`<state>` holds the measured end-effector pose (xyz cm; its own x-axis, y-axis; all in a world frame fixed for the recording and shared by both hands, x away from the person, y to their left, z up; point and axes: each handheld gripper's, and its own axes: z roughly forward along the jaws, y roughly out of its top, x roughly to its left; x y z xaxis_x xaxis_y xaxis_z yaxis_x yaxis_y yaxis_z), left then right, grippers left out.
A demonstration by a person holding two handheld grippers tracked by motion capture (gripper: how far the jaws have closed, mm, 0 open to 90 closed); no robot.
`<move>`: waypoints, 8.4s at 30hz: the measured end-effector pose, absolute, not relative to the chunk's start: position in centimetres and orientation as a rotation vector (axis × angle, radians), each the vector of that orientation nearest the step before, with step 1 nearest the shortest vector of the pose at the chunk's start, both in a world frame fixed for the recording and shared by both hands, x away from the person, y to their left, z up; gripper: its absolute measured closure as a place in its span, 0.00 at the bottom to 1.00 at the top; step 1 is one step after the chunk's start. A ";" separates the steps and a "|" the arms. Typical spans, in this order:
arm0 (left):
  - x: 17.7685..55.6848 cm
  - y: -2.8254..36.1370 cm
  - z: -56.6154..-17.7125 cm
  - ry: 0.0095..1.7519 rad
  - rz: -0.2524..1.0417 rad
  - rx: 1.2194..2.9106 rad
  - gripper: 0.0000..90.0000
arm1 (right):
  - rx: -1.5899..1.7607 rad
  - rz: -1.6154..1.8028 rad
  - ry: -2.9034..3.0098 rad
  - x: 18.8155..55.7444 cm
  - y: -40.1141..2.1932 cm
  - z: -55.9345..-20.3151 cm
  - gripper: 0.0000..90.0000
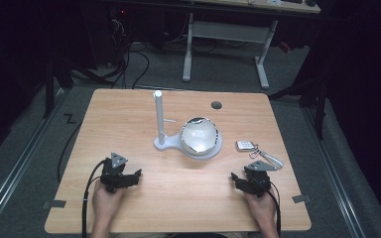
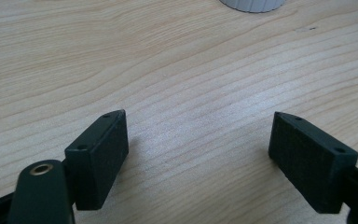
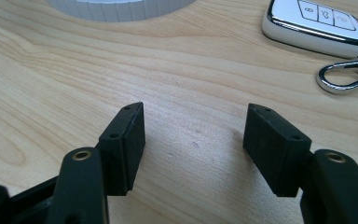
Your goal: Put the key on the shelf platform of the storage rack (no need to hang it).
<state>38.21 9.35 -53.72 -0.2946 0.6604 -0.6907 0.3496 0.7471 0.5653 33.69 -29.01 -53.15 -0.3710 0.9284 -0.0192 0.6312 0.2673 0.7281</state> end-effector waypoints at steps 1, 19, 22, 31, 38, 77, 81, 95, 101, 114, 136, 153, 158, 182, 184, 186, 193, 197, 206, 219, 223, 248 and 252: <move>38.3 9.3 -53.7 1.912 0.375 0.769 0.22 | 1.408 0.890 2.097 33.7 -29.0 -53.2 0.43; 38.2 9.4 -53.7 1.907 0.375 0.776 0.22 | 1.411 0.887 2.096 34.1 -28.5 -53.2 0.42; 38.2 9.4 -53.7 1.904 0.376 0.780 0.23 | 1.410 0.887 2.097 34.1 -28.5 -53.2 0.42; 38.1 9.3 -53.7 1.909 0.368 0.777 0.22 | 1.411 0.887 2.097 34.1 -28.5 -53.2 0.42; 38.1 9.3 -53.7 1.911 0.368 0.774 0.22 | 1.414 0.887 2.096 34.1 -28.5 -53.1 0.42; 38.2 9.3 -53.7 1.908 0.374 0.776 0.22 | 1.484 0.990 1.975 32.7 -32.2 -51.0 0.58; 38.2 9.3 -53.7 1.908 0.374 0.775 0.22 | 1.485 0.988 1.958 33.0 -32.8 -50.6 0.58; 38.3 9.4 -53.8 1.901 0.378 0.784 0.23 | 1.532 0.922 1.947 35.1 -34.7 -50.1 0.61; 38.2 9.4 -53.7 1.905 0.378 0.778 0.22 | 1.532 0.916 1.927 35.8 -35.8 -49.9 0.62; 38.3 9.4 -53.7 1.909 0.377 0.775 0.22 | 1.552 0.870 1.919 38.2 -37.0 -49.8 0.63; 38.2 9.3 -53.7 1.908 0.375 0.775 0.22 | 1.648 0.784 1.954 40.6 -38.3 -51.3 0.63; 38.2 9.3 -53.7 1.907 0.376 0.777 0.22 | 1.605 0.730 1.996 40.8 -37.8 -52.0 0.79; 38.2 9.4 -53.7 1.906 0.380 0.777 0.22 | 1.559 0.733 2.013 40.5 -37.6 -52.1 0.82; 38.2 9.3 -53.7 1.912 0.378 0.771 0.22 | 1.550 0.924 1.963 38.6 -38.6 -49.4 0.83; 38.2 9.3 -53.7 1.912 0.377 0.769 0.22 | 1.548 0.955 1.956 38.2 -38.8 -49.0 0.83; 38.2 9.3 -53.7 1.911 0.378 0.771 0.22 | 1.544 0.974 1.947 37.9 -38.9 -48.6 0.83; 38.2 9.3 -53.7 1.910 0.377 0.773 0.22 | 1.518 1.049 1.931 36.9 -38.9 -47.5 0.83; 38.2 9.3 -53.7 1.910 0.378 0.773 0.22 | 1.496 1.076 1.935 36.4 -38.8 -46.8 0.83; 38.2 9.3 -53.7 1.912 0.377 0.771 0.22 | 1.422 1.120 1.942 35.7 -37.9 -44.9 0.83; 38.2 9.3 -53.7 1.911 0.377 0.770 0.22 | 1.333 1.193 1.973 35.0 -36.1 -43.0 0.83; 38.2 9.4 -53.7 1.910 0.377 0.773 0.22 | 1.317 1.190 1.992 35.0 -35.4 -43.0 0.83; 38.2 9.5 -53.8 1.895 0.383 0.795 0.22 | 1.161 1.307 2.098 35.2 -30.7 -41.2 0.83; 38.2 9.5 -53.8 1.895 0.382 0.795 0.22 | 1.136 1.332 2.116 35.5 -29.8 -40.6 0.83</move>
<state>38.23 9.46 -53.78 -0.2802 0.6748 -0.6827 0.3573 0.7335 0.5783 35.54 -29.83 -40.63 -0.5939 0.7996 0.0895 0.4266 0.2186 0.8776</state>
